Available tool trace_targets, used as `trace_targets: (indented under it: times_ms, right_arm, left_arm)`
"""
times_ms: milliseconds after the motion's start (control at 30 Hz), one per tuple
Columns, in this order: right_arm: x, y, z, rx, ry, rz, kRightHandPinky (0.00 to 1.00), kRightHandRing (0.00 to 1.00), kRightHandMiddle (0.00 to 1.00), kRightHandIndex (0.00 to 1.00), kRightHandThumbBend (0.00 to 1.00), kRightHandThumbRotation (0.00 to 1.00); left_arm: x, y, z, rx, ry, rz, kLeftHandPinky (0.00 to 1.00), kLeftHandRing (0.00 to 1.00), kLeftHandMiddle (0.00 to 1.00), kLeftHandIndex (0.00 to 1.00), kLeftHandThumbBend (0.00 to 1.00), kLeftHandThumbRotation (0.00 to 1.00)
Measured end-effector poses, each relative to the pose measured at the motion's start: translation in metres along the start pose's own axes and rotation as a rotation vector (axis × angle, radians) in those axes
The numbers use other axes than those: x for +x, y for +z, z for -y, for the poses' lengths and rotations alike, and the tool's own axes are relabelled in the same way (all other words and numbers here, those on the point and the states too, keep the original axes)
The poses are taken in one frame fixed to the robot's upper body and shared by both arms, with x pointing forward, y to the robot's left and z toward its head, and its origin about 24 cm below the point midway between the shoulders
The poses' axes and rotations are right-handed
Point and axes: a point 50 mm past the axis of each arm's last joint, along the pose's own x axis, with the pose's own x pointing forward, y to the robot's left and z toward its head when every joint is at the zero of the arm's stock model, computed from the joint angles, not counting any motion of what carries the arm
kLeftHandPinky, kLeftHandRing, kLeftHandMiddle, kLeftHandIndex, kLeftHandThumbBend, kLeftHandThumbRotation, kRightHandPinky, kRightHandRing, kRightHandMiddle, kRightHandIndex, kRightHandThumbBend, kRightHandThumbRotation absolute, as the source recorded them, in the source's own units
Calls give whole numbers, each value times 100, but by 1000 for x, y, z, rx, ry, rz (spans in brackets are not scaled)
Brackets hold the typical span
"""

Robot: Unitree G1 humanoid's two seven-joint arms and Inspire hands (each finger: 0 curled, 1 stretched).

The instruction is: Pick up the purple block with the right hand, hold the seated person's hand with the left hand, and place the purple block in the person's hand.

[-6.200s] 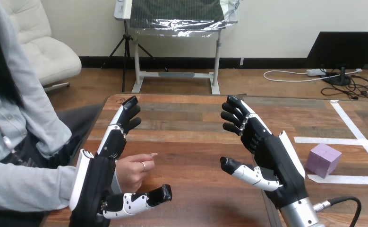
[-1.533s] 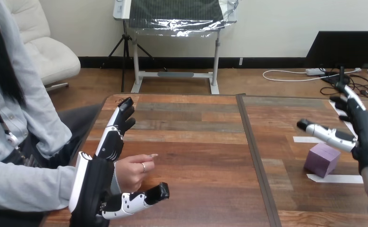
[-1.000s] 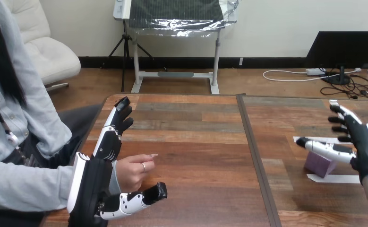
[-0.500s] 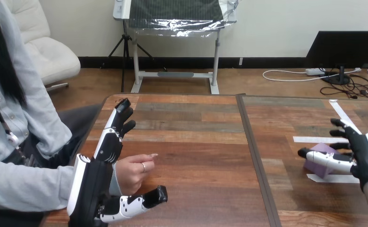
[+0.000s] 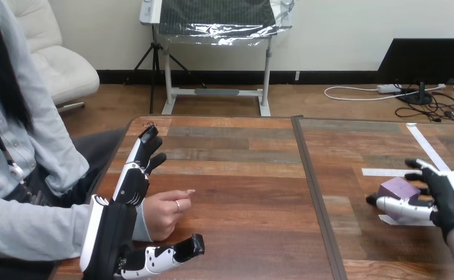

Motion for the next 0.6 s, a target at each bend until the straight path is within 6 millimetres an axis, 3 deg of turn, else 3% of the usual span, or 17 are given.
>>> trace_targets:
  times_ms: [167,233,333,433,600]
  right_arm:
    - [1,1,0,-7,5,-10,61,73,86,91,91,30]
    - [2,2,1,-13,5,-14,55,67,86,91,90,29]
    - [4,4,2,-19,9,-21,50,66,85,91,90,28]
    - [5,5,2,-31,12,-24,52,68,85,90,90,30]
    - [6,6,5,-44,12,-30,67,78,86,91,89,30]
  left_arm:
    - [1,1,0,2,-1,8,89,95,97,95,100,54]
    - [1,2,0,1,-1,13,91,95,96,94,100,54]
    - [2,3,0,-3,2,21,93,96,96,94,100,54]
    - [3,4,-1,-7,9,30,94,97,96,94,100,55]
    - [4,5,-3,-4,17,41,97,96,96,94,100,57]
